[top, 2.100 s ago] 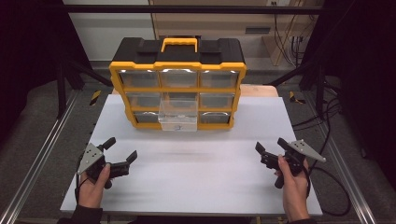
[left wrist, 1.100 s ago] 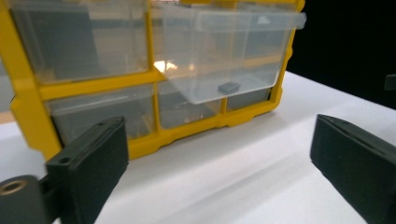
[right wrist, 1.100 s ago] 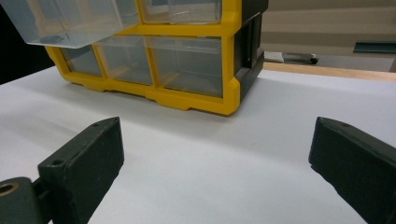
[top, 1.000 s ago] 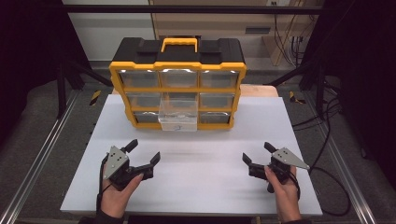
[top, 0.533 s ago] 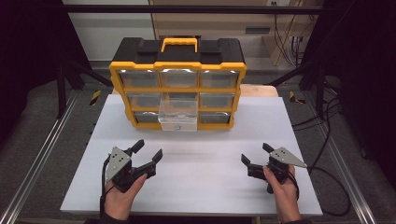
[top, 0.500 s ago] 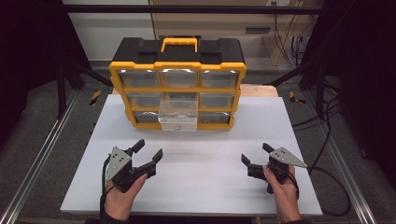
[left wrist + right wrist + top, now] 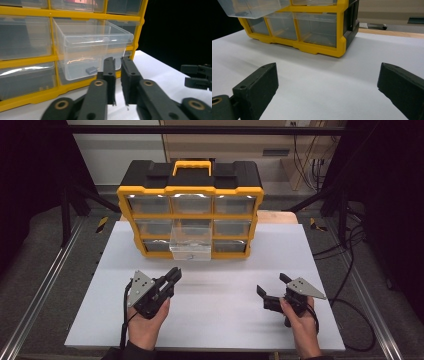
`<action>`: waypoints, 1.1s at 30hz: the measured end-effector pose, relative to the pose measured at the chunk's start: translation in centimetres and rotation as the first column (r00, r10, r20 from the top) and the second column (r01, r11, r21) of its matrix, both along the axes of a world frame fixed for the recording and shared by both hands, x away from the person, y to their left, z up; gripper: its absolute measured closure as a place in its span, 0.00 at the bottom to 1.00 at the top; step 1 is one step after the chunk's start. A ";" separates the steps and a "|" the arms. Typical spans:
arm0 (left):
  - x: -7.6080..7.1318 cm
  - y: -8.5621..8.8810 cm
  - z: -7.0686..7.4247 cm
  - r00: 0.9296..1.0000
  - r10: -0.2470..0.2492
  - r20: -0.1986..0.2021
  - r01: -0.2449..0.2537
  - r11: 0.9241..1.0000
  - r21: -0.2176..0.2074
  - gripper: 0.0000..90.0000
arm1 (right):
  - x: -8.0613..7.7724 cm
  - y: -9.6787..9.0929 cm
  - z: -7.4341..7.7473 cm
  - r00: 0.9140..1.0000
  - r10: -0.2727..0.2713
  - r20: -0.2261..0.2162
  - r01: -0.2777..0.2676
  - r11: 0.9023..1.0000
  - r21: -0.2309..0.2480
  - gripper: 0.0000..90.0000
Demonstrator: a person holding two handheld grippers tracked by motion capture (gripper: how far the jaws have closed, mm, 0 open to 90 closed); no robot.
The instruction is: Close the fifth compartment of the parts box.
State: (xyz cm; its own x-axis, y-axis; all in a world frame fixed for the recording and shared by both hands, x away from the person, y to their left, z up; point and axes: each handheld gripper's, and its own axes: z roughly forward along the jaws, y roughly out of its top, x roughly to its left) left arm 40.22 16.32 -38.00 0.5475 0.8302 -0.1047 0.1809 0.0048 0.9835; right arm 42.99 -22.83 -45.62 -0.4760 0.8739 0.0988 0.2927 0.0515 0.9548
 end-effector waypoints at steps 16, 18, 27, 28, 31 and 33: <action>2.5 -2.8 -0.8 0.998 0.011 -0.063 -0.005 0.997 0.083 1.00 | 0.0 -0.1 0.1 1.000 -0.001 0.007 0.001 1.000 0.016 0.04; 2.8 -3.0 -0.9 0.998 0.008 -0.062 -0.002 0.995 0.096 1.00 | 0.0 -0.1 0.1 1.000 -0.001 0.008 0.001 1.000 0.018 0.04; 3.7 -2.7 -0.9 0.996 0.056 -0.064 -0.051 0.995 0.088 0.99 | 0.0 -0.1 0.2 1.000 0.001 0.015 -0.001 1.000 0.016 0.04; 3.9 -2.7 -0.8 0.996 0.062 -0.068 -0.057 0.995 0.082 0.99 | 0.0 -0.1 0.2 1.000 0.000 0.017 0.000 1.000 0.018 0.04; 4.4 -2.9 -0.7 0.996 0.073 -0.060 -0.067 0.993 0.095 0.99 | -0.1 -0.2 0.2 1.000 0.000 0.016 -0.001 1.000 0.022 0.04; 4.8 -3.2 -0.6 0.995 0.076 -0.058 -0.069 0.992 0.106 0.99 | -0.1 -0.2 0.3 1.000 0.001 0.016 -0.001 1.000 0.022 0.04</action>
